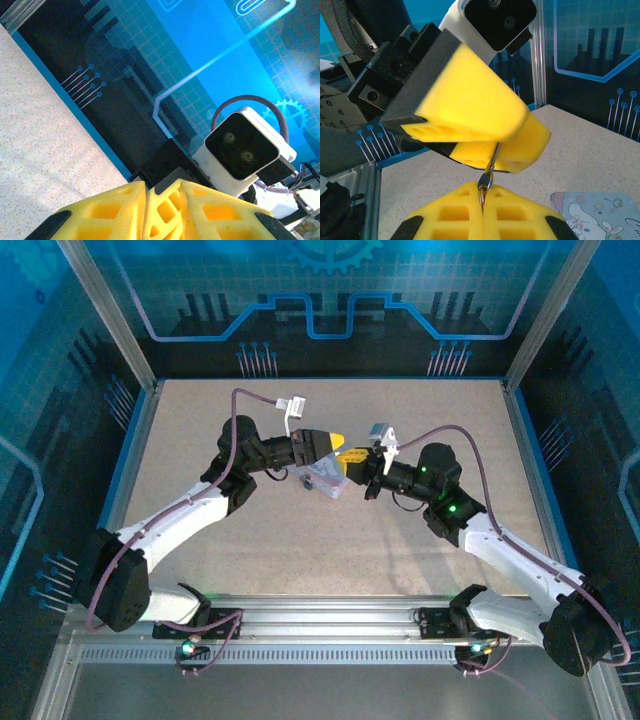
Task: Unlock the padlock with the key
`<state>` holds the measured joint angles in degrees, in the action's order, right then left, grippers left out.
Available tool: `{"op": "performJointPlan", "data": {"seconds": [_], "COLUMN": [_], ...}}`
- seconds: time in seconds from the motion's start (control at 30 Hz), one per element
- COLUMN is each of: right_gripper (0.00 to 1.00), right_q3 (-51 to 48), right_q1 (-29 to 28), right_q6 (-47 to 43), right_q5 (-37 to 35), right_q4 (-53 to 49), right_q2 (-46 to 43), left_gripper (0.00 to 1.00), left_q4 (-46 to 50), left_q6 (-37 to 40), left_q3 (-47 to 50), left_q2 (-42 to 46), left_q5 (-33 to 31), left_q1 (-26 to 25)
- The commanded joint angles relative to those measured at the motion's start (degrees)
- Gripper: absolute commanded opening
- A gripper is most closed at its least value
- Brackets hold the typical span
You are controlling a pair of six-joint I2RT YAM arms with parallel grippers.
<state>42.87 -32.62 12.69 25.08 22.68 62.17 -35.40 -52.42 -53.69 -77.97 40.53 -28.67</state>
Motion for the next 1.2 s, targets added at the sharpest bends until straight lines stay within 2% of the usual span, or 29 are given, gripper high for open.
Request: {"op": "performJointPlan", "data": {"seconds": [0.0, 0.33, 0.53, 0.77, 0.93, 1.17], "right_gripper": [0.0, 0.0, 0.09, 0.32, 0.37, 0.37], "right_q3": [1.73, 2.14, 1.54, -0.24, -1.06, 0.85], "right_q1": [-0.39, -0.33, 0.62, 2.73, 5.54, 6.32], "right_q6": [1.45, 2.08, 3.09, 5.05, 11.41, 18.31], "right_q5": [-1.04, -1.11, 0.68, 4.01, 7.88, 12.72], "right_q4": [2.47, 1.79, -0.86, -1.28, 2.77, 3.3], "right_q2": [0.14, 0.32, -0.94, -3.66, -4.25, -2.12], "left_gripper": [0.23, 0.0, 0.0, 0.0, 0.0, 0.0], "left_q4": [-1.61, -1.17, -0.05, 2.64, 4.87, 5.87], "left_q6": [0.95, 1.6, 2.67, 5.23, 7.34, 8.15], "left_q3": [0.4, 0.44, 0.25, -0.62, -1.27, -1.51], "left_q2": [-0.25, -0.08, 0.39, 1.37, 1.86, 2.13], "left_q5": [1.3, 1.04, 0.76, 0.6, 0.54, 0.16], "left_q1": [-0.5, -0.51, -0.55, -0.56, -0.54, -0.6]}}
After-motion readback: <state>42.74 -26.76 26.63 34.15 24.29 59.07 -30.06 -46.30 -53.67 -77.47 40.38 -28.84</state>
